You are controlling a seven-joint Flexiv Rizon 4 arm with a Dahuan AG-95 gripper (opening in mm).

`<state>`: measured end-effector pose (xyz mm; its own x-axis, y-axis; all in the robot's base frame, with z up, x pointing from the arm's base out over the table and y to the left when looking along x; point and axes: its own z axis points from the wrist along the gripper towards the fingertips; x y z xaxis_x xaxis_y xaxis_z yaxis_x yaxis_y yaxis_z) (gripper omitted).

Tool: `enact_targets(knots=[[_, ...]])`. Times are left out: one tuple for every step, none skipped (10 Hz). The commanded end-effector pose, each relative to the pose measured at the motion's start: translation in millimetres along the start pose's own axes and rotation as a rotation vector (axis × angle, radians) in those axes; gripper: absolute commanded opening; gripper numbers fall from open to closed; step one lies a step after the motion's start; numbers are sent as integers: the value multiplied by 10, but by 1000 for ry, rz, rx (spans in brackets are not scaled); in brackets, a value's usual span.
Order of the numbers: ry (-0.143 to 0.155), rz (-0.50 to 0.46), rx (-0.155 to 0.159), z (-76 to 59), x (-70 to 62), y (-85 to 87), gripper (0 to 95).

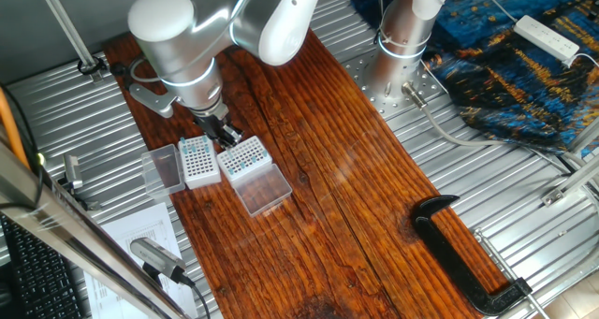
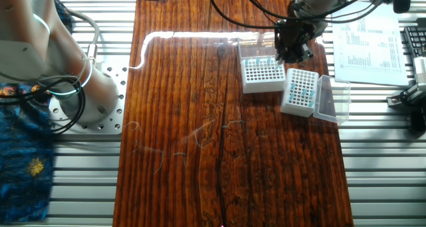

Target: Transfer all medium pipette tips from one holder to another

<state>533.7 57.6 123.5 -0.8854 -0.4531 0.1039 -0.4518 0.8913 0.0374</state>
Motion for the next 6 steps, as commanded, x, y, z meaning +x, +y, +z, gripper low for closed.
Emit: enact_targets(knots=[[-1, -3, -3, 0, -5, -1, 0], [-2, -5, -3, 4, -7, -3, 0], [-2, -8, -5, 9, -9, -4, 190], [-2, -9, -5, 11, -9, -5, 190], [-2, -10, -4, 12, -10, -5, 190], [-2, -10, -4, 12, -10, -6, 190]])
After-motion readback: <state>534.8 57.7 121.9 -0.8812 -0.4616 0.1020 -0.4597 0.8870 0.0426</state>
